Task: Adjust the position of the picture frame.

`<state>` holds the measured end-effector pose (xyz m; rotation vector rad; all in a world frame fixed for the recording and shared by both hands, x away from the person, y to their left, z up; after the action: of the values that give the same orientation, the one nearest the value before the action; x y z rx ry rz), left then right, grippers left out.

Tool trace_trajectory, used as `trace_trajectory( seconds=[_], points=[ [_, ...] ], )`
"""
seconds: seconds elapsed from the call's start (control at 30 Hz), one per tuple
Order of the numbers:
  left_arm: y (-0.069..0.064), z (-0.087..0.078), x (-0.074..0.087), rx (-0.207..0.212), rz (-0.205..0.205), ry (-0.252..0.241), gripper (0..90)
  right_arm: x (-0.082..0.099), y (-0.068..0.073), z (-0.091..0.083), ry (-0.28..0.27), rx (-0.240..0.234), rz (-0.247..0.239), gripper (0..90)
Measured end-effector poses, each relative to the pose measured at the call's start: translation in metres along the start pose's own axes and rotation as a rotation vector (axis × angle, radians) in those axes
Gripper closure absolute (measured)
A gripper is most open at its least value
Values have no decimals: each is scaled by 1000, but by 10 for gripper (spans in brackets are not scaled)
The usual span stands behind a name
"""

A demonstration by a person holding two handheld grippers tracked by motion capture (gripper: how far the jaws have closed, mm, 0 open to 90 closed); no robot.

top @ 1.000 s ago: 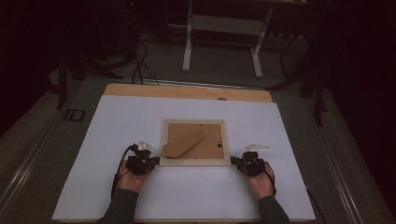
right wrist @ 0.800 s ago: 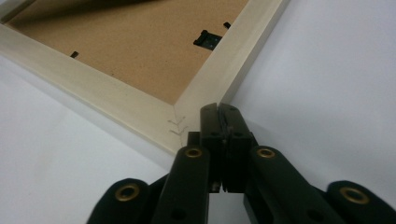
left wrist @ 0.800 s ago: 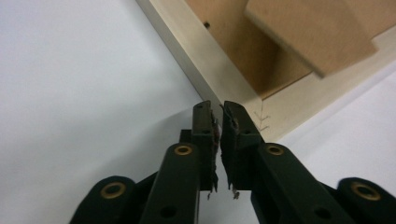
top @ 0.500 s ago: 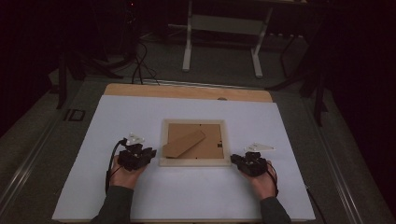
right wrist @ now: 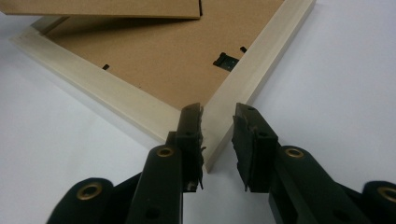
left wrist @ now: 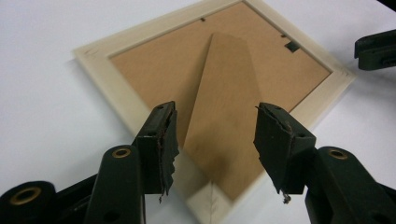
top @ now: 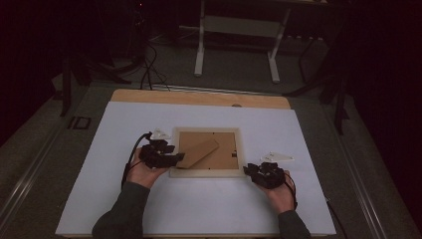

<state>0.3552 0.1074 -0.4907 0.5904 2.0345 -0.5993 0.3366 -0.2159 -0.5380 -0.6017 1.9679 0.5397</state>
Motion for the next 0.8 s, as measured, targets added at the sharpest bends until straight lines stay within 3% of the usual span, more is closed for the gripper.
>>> trace_trajectory(
  seconds=[0.33, 0.6, 0.8],
  points=[
    [7, 36, -8, 68, -26, 83, 432, -3, -1, -3, -17, 1, 6, 688],
    [18, 54, -3, 115, -103, 133, 340, -2, -1, -2, -10, -3, 6, 668],
    [19, 65, 2, 147, -103, 172, 312, -1, -1, -1, -6, -3, 6, 660]
  ],
)
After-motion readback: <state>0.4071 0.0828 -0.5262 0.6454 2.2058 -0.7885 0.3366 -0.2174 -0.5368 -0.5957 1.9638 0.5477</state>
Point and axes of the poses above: each handheld gripper's, and its own axes: z roughly forward along the jaws, x roughly out of its underside, y roughly to its left, the point moved 4 cm from there along z, roughly forward along the jaws, and after that the axes turned 14 degrees about -y, right-handed, at the moved point
